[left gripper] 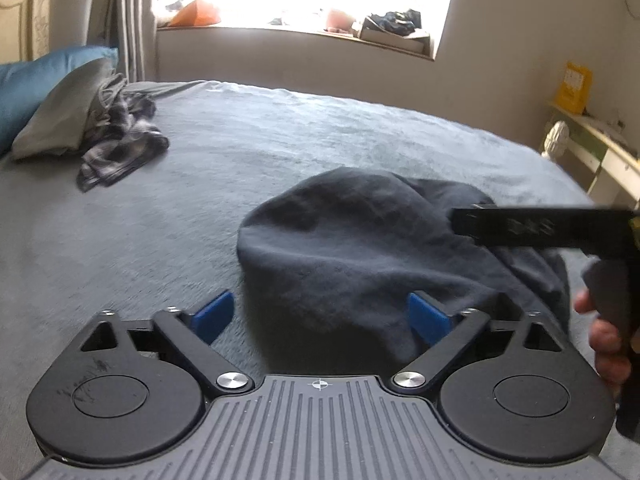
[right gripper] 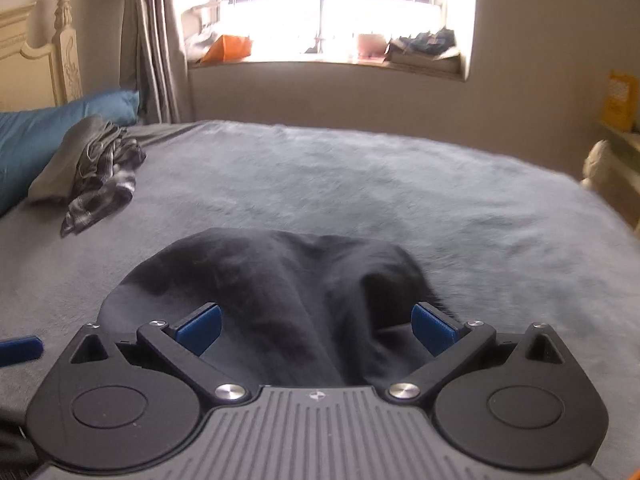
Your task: Fold clothes
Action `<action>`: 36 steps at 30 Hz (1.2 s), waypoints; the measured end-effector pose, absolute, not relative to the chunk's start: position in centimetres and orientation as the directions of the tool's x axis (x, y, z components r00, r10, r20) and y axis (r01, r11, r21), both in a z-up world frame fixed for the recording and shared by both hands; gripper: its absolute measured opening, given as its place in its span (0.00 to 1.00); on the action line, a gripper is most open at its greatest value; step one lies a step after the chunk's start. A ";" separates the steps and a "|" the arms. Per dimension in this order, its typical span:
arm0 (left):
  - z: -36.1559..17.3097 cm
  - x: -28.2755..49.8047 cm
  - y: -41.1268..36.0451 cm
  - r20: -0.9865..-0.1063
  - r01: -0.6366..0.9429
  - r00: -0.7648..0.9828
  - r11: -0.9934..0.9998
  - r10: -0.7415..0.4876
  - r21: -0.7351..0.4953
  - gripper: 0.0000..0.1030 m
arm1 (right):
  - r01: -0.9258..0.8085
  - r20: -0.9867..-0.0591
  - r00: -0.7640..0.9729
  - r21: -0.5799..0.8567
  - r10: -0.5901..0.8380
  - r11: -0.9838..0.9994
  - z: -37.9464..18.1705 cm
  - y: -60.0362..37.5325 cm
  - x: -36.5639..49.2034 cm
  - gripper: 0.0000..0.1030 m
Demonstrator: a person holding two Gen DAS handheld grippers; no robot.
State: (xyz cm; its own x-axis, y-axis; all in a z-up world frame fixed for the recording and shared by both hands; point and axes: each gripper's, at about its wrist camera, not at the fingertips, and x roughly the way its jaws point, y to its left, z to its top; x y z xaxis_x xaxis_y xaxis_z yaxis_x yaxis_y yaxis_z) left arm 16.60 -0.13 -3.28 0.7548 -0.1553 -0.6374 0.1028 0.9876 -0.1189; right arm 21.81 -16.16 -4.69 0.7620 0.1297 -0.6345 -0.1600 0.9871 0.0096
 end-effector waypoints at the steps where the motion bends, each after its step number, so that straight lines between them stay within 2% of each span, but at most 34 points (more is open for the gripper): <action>1: -3.7 16.8 -0.4 -0.648 0.108 0.747 0.988 -0.152 -0.108 0.65 | -0.164 -0.647 0.750 0.017 0.135 0.986 -5.1 -16.0 22.4 1.00; 4: -4.8 17.2 -1.1 -0.681 0.123 0.717 0.989 -0.148 -0.086 0.53 | -0.182 -0.688 0.710 0.028 0.151 0.983 -6.4 -15.8 23.9 0.94; 6: -5.2 17.0 -1.4 -0.689 0.133 0.709 0.988 -0.150 -0.078 0.46 | -0.197 -0.722 0.675 0.023 0.152 0.980 -7.4 -15.8 24.5 0.79; 8: -5.4 16.8 -1.7 -0.688 0.144 0.710 0.987 -0.151 -0.068 0.38 | -0.197 -0.747 0.648 0.023 0.148 0.980 -8.1 -15.9 24.8 0.70; 10: -5.6 16.5 -1.9 -0.687 0.155 0.711 0.986 -0.153 -0.059 0.32 | -0.192 -0.756 0.639 0.024 0.144 0.981 -8.3 -16.0 24.8 0.52; 11: -5.7 16.4 -2.0 -0.689 0.158 0.708 0.986 -0.156 -0.060 0.28 | -0.188 -0.759 0.637 0.019 0.137 0.982 -8.2 -16.1 24.7 0.34; 12: -5.8 16.3 -2.1 -0.692 0.161 0.704 0.985 -0.160 -0.064 0.27 | -0.181 -0.761 0.637 0.008 0.123 0.984 -8.1 -16.3 24.5 0.22; 15: -5.7 16.0 -2.1 -0.690 0.167 0.704 0.984 -0.168 -0.069 0.23 | -0.179 -0.754 0.643 0.022 0.134 0.984 -7.3 -16.8 23.6 0.05; 18: -5.8 15.6 -1.9 -0.693 0.175 0.699 0.982 -0.175 -0.072 0.21 | -0.183 -0.750 0.637 0.078 0.179 0.980 -6.4 -17.7 22.3 0.01; 29: -6.4 13.0 1.9 -0.737 0.176 0.649 0.980 -0.189 -0.096 0.20 | -0.203 -0.718 0.585 0.320 0.376 0.926 -4.8 -19.6 13.2 0.00; 36: -4.1 9.8 5.4 -0.720 0.106 0.675 0.987 -0.162 -0.123 0.23 | -0.278 -0.724 0.505 0.379 0.470 0.882 -6.3 -18.6 7.7 0.01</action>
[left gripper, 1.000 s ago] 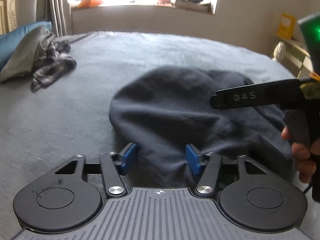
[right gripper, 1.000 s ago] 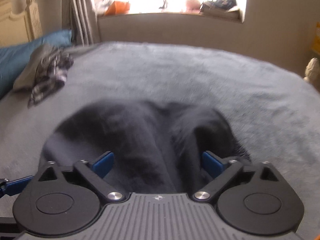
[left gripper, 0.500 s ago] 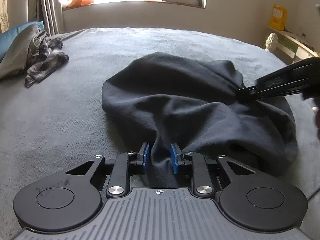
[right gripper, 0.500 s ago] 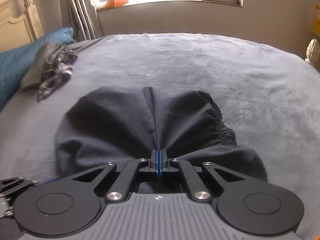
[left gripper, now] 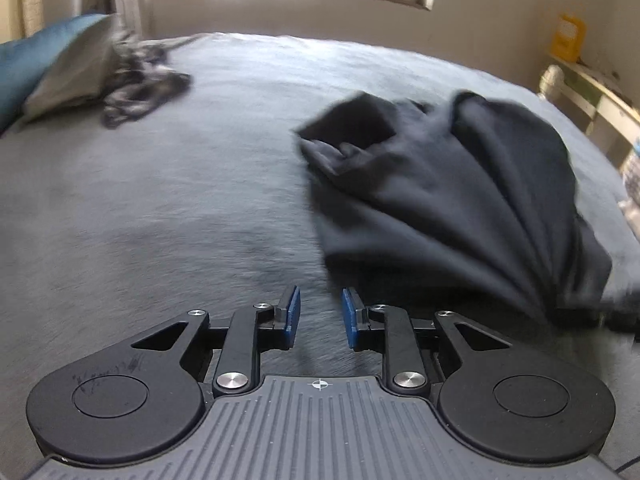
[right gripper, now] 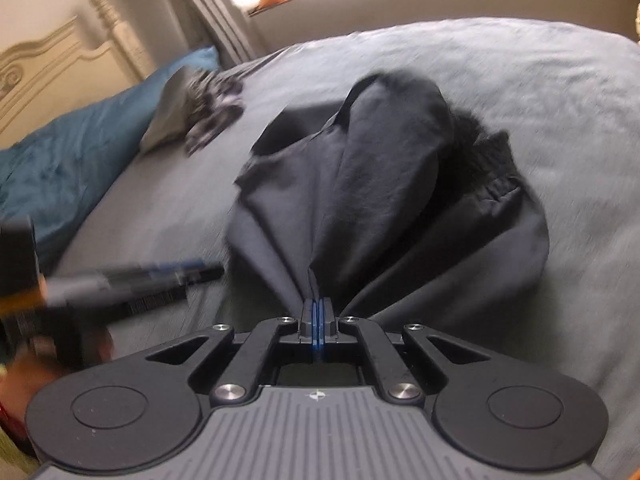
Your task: Fold clothes
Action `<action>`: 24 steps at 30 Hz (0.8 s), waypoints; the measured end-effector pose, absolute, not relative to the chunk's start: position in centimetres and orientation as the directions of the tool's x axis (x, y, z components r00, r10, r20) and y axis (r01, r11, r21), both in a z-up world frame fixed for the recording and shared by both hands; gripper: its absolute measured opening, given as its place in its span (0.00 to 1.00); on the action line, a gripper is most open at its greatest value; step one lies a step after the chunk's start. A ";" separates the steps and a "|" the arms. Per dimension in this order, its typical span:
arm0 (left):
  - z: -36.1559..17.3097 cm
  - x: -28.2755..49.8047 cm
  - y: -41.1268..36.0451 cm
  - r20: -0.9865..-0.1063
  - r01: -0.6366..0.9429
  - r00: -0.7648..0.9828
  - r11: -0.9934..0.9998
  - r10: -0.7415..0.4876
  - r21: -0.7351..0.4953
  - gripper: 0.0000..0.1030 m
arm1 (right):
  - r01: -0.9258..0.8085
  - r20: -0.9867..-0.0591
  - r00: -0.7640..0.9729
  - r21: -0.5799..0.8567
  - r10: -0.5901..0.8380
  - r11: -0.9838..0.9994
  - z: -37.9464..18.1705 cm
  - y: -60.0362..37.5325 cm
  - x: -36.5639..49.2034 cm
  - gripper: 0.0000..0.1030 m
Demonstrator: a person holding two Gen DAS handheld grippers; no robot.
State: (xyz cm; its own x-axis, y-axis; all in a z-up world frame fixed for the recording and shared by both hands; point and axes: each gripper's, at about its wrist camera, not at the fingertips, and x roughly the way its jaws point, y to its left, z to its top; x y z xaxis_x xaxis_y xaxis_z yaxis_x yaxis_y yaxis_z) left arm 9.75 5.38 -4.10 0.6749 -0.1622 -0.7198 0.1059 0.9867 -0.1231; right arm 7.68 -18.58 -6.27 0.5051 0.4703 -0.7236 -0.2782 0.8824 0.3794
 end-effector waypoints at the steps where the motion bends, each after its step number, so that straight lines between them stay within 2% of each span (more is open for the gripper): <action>1: -3.5 9.5 5.7 -0.708 0.094 0.687 0.986 -0.164 -0.137 0.25 | -0.284 -0.722 0.497 0.389 0.481 0.876 -6.5 -18.5 7.2 0.01; 4: -1.8 8.8 5.8 -0.668 0.085 0.721 0.980 -0.185 -0.180 0.37 | -0.299 -0.713 0.471 0.426 0.520 0.854 -7.3 -18.0 5.8 0.01; 8: -0.3 9.3 3.0 -0.647 0.183 0.705 0.956 -0.291 -0.230 0.68 | -0.362 -0.708 0.431 0.432 0.559 0.826 -7.8 -16.9 3.7 0.01; 11: -0.2 9.2 -0.3 -0.639 0.277 0.677 0.931 -0.365 -0.239 0.83 | -0.405 -0.713 0.402 0.424 0.574 0.810 -8.2 -16.0 2.2 0.01; 12: -0.3 9.2 -1.3 -0.644 0.306 0.663 0.924 -0.380 -0.230 0.84 | -0.414 -0.718 0.398 0.414 0.571 0.810 -8.3 -15.9 1.8 0.01; 15: -1.8 9.3 -4.1 -0.670 0.352 0.646 0.921 -0.367 -0.165 0.84 | -0.432 -0.740 0.385 0.384 0.552 0.816 -8.3 -15.9 1.0 0.04; 16: -2.4 9.5 -4.7 -0.685 0.351 0.641 0.926 -0.347 -0.141 0.81 | -0.429 -0.745 0.382 0.381 0.547 0.819 -8.2 -16.3 0.8 0.05; 20: -4.3 10.6 -4.9 -0.742 0.301 0.604 0.945 -0.291 -0.125 0.61 | -0.417 -0.742 0.410 0.365 0.530 0.833 -6.9 -19.2 0.0 0.24; 21: -4.6 10.8 -4.5 -0.748 0.279 0.598 0.949 -0.289 -0.144 0.59 | -0.415 -0.736 0.424 0.361 0.528 0.835 -6.4 -20.2 -0.3 0.30; 24: -5.1 10.8 -3.2 -0.758 0.242 0.590 0.957 -0.278 -0.163 0.53 | -0.399 -0.706 0.487 0.344 0.514 0.850 -4.4 -23.0 0.2 0.41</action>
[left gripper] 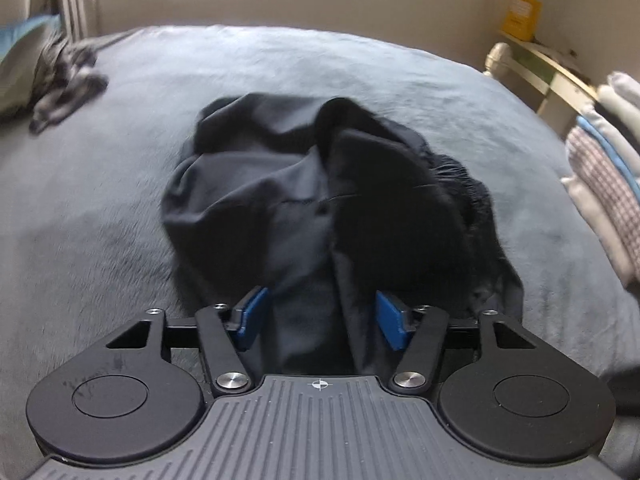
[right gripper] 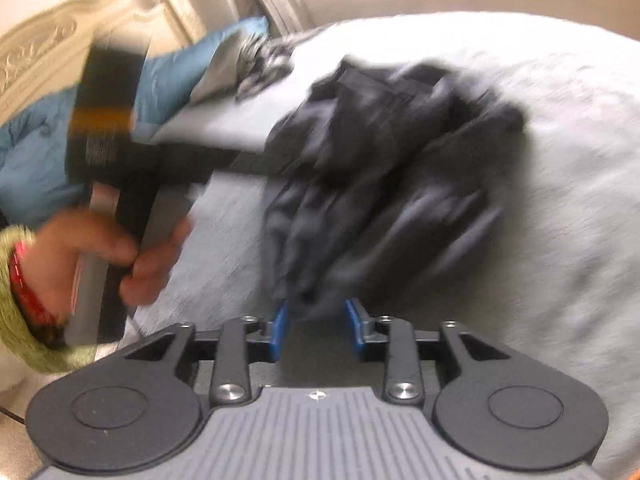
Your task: Fold clothes
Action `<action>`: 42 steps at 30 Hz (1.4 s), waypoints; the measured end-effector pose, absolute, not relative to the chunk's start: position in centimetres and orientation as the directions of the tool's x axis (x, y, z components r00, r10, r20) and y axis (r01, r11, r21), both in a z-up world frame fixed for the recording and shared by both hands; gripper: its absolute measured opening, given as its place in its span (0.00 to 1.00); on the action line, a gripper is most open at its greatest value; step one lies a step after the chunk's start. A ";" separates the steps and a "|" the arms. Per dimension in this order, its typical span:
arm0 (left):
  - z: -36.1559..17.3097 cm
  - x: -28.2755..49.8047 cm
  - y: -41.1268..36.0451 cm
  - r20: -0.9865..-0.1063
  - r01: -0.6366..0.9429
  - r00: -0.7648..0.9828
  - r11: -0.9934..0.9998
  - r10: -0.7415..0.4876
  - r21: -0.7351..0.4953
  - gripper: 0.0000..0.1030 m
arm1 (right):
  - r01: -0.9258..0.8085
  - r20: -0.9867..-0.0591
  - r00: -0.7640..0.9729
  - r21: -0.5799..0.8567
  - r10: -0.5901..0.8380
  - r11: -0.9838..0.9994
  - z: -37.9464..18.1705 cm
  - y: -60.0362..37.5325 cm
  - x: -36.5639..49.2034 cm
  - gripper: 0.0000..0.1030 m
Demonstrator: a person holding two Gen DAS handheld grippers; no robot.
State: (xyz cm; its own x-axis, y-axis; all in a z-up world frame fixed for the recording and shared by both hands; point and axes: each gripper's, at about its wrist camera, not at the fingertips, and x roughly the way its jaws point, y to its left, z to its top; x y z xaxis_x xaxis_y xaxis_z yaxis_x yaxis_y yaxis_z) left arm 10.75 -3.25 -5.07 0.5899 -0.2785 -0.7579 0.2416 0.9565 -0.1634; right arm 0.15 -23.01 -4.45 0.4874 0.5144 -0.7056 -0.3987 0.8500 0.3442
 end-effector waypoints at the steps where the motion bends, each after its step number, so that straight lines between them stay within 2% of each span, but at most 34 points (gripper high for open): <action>1: -5.1 10.6 -2.9 -0.761 0.234 0.590 0.959 -0.270 -0.159 0.53 | -0.390 -0.694 0.515 0.334 0.503 0.858 -3.8 -23.8 0.6 0.42; 4: -4.9 10.3 -2.1 -0.758 0.225 0.594 0.960 -0.270 -0.166 0.53 | -0.326 -0.665 0.600 0.305 0.445 0.895 -2.2 -25.9 3.4 0.42; 7: -3.7 9.5 -1.7 -0.720 0.248 0.620 0.948 -0.313 -0.199 0.56 | -0.230 -0.633 0.674 0.310 0.381 0.922 -1.7 -27.7 7.5 0.49; 10: -2.6 9.2 -2.1 -0.680 0.287 0.637 0.930 -0.364 -0.229 0.77 | -0.088 -0.642 0.684 0.400 0.347 0.912 -3.5 -29.8 13.1 0.55; 11: -2.5 9.3 -2.7 -0.678 0.296 0.635 0.927 -0.370 -0.228 0.80 | -0.037 -0.649 0.678 0.438 0.345 0.898 -4.4 -30.6 15.0 0.56; 12: -2.4 9.5 -3.2 -0.679 0.305 0.632 0.925 -0.374 -0.226 0.80 | 0.015 -0.659 0.669 0.474 0.344 0.880 -5.2 -31.3 16.7 0.60; 15: -3.0 10.6 -5.1 -0.689 0.303 0.627 0.929 -0.363 -0.214 0.77 | 0.142 -0.679 0.623 0.587 0.389 0.797 -8.5 -32.9 21.0 0.62; 19: -4.3 12.1 -6.6 -0.713 0.269 0.616 0.940 -0.336 -0.210 0.48 | 0.235 -0.667 0.569 0.692 0.480 0.683 -12.4 -33.5 23.6 0.62; 20: -4.5 12.4 -6.7 -0.715 0.262 0.615 0.942 -0.332 -0.211 0.33 | 0.232 -0.655 0.574 0.706 0.492 0.669 -12.8 -33.4 23.7 0.57; 21: -4.5 12.6 -6.8 -0.716 0.256 0.617 0.944 -0.326 -0.209 0.23 | 0.223 -0.643 0.581 0.715 0.499 0.663 -13.0 -33.4 23.5 0.42; 22: -4.6 12.7 -6.7 -0.718 0.252 0.619 0.947 -0.317 -0.201 0.09 | 0.216 -0.632 0.586 0.724 0.506 0.654 -13.0 -33.3 23.1 0.35; 23: -4.6 12.7 -6.5 -0.718 0.246 0.623 0.949 -0.309 -0.195 0.06 | 0.207 -0.621 0.592 0.733 0.514 0.647 -12.9 -33.4 22.7 0.28; 26: -4.3 12.5 -5.3 -0.706 0.220 0.648 0.958 -0.286 -0.185 0.00 | 0.177 -0.600 0.609 0.741 0.519 0.648 -12.6 -33.8 21.1 0.09; 32: -2.5 11.5 -1.5 -0.651 0.150 0.724 0.973 -0.228 -0.174 0.00 | 0.175 -0.541 0.675 0.778 0.501 0.603 -11.0 -36.1 14.3 0.09; 36: -0.5 11.7 1.0 -0.605 0.107 0.771 0.977 -0.199 -0.184 0.00 | 0.214 -0.540 0.678 0.795 0.500 0.568 -10.7 -36.9 8.5 0.08; 42: 2.6 12.5 3.9 -0.520 0.071 0.841 0.983 -0.150 -0.169 0.00 | 0.288 -0.527 0.596 0.845 0.606 0.451 -12.2 -35.3 1.8 0.08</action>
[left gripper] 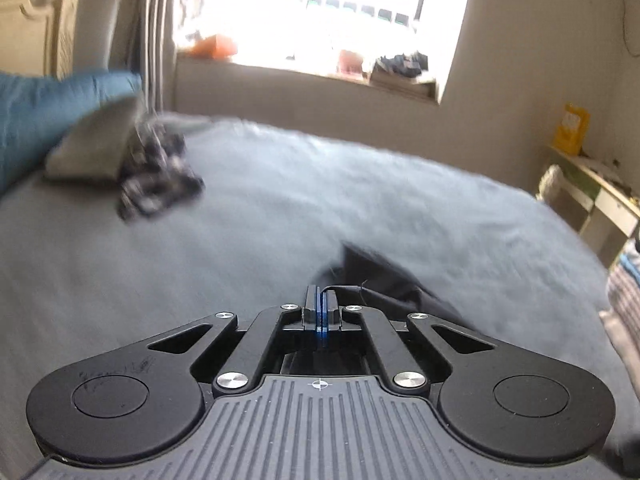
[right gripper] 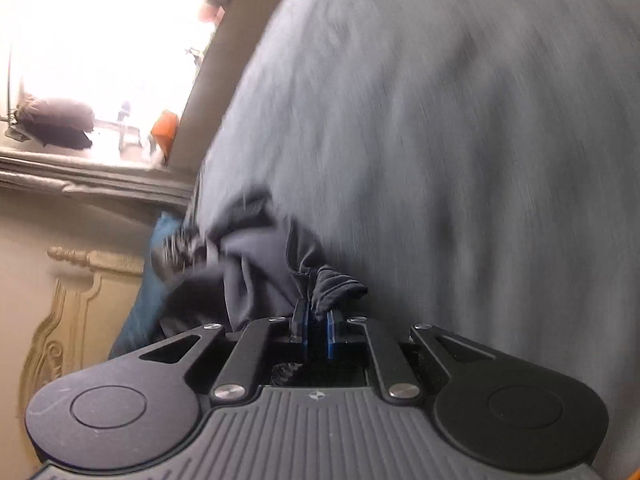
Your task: Fold clothes
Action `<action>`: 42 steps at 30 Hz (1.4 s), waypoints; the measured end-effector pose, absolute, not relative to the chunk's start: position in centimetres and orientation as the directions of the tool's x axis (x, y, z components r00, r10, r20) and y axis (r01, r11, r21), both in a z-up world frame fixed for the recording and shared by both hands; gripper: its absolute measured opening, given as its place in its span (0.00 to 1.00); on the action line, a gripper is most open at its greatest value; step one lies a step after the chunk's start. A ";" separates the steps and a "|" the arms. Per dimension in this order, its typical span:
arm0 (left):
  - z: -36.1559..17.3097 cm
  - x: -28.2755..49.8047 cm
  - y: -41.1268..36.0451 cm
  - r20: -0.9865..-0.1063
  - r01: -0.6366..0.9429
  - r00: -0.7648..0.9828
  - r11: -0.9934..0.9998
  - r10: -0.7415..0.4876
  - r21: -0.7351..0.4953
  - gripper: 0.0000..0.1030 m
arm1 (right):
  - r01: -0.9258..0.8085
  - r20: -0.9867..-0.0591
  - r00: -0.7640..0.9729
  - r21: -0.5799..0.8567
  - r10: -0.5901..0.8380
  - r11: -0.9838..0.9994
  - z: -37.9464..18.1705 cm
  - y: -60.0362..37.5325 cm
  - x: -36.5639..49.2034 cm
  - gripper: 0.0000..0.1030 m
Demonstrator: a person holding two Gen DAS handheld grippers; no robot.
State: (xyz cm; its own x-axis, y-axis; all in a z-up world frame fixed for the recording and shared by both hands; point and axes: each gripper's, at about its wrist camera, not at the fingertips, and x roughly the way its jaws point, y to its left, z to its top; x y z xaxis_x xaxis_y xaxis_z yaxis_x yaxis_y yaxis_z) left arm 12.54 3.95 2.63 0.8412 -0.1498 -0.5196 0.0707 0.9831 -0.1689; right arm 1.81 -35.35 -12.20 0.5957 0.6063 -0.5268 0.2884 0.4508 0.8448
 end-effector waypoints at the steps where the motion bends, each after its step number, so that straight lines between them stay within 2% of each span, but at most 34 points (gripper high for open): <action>1: 3.1 12.8 4.5 -0.505 0.060 0.852 0.985 -0.137 -0.165 0.00 | 0.288 -0.516 0.571 0.854 0.639 0.433 -12.5 -34.5 1.2 0.08; 5: 3.5 14.6 6.2 -0.495 0.019 0.865 0.991 -0.084 -0.134 0.00 | 0.235 -0.502 0.441 0.865 0.744 0.444 -13.6 -29.2 1.2 0.08; 7: 2.4 15.9 6.8 -0.567 0.015 0.820 0.993 -0.077 -0.114 0.01 | 0.199 -0.513 0.381 0.858 0.770 0.473 -14.2 -26.5 1.7 0.08; 10: 0.8 15.5 8.0 -0.663 -0.053 0.747 0.989 -0.052 -0.137 0.04 | 0.159 -0.589 0.332 0.805 0.737 0.572 -15.1 -23.8 2.8 0.08; 12: 0.3 14.0 8.7 -0.672 -0.086 0.739 0.984 -0.041 -0.155 0.11 | 0.172 -0.599 0.318 0.799 0.735 0.576 -15.5 -23.4 3.3 0.08; 14: 0.0 12.3 9.3 -0.679 -0.121 0.734 0.978 -0.026 -0.168 0.33 | 0.178 -0.600 0.317 0.799 0.735 0.575 -15.3 -23.5 3.5 0.08; 20: 0.4 9.5 9.9 -0.662 -0.115 0.746 0.965 -0.072 -0.236 0.43 | 0.197 -0.633 0.307 0.773 0.711 0.603 -14.4 -24.0 2.9 0.08; 22: 1.0 9.0 9.7 -0.648 -0.092 0.753 0.956 -0.116 -0.278 0.49 | 0.201 -0.638 0.309 0.768 0.705 0.608 -14.1 -23.8 2.6 0.08; 26: 2.5 8.0 8.8 -0.599 -0.016 0.778 0.946 -0.191 -0.323 0.55 | 0.213 -0.650 0.313 0.759 0.693 0.615 -13.7 -23.2 2.1 0.08; 29: 3.9 7.3 7.6 -0.557 0.045 0.800 0.949 -0.221 -0.311 0.59 | 0.228 -0.655 0.315 0.755 0.687 0.615 -13.7 -22.3 2.2 0.08; 37: 6.0 6.4 4.6 -0.489 0.177 0.765 0.866 -0.420 -0.468 0.61 | 0.253 -0.664 0.321 0.747 0.675 0.615 -13.7 -22.9 0.3 0.08; 42: 5.2 5.3 3.1 -0.489 0.191 0.717 0.815 -0.497 -0.548 0.61 | 0.258 -0.670 0.323 0.741 0.668 0.620 -13.6 -22.9 0.2 0.08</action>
